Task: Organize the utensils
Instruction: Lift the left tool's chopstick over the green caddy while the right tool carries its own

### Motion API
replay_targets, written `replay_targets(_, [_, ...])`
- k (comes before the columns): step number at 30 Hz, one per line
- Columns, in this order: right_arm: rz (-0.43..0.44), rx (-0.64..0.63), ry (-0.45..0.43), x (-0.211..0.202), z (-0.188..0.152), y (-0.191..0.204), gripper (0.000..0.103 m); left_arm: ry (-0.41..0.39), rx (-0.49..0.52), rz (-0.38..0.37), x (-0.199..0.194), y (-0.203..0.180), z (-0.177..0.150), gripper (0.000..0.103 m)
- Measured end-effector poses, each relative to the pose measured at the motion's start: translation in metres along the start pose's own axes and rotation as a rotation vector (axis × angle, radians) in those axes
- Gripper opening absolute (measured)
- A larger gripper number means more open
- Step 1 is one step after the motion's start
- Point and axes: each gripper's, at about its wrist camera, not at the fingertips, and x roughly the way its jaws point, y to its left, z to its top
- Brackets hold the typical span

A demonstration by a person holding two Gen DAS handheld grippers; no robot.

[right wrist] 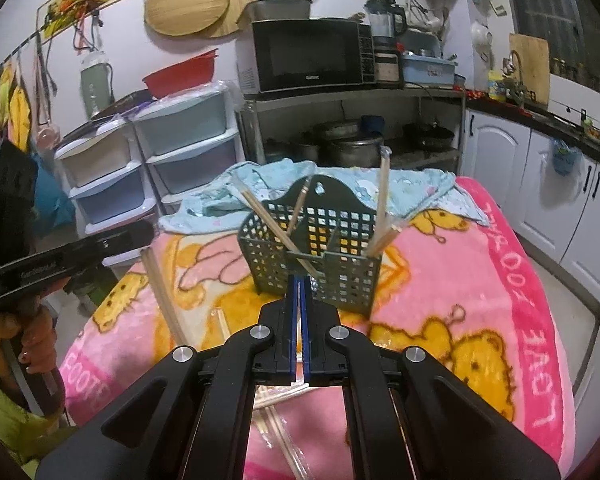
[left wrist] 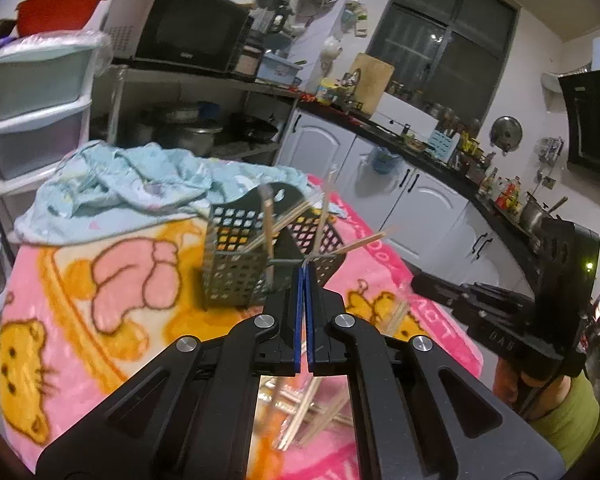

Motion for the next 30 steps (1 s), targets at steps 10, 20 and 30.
replay_targets(10, [0.019,-0.024,-0.062,-0.016,0.016,0.007,0.002,-0.055,0.051,-0.047,-0.003,-0.025,0.029,0.000])
replay_targets(20, [-0.009,-0.020,-0.140,-0.036,0.038,-0.002,0.002,-0.098,0.103,-0.079,0.000,-0.046,0.058,0.000])
replay_targets(30, [-0.012,-0.037,-0.214,-0.048,0.070,0.000,0.002,-0.163,0.124,-0.090,-0.005,-0.055,0.094,0.000])
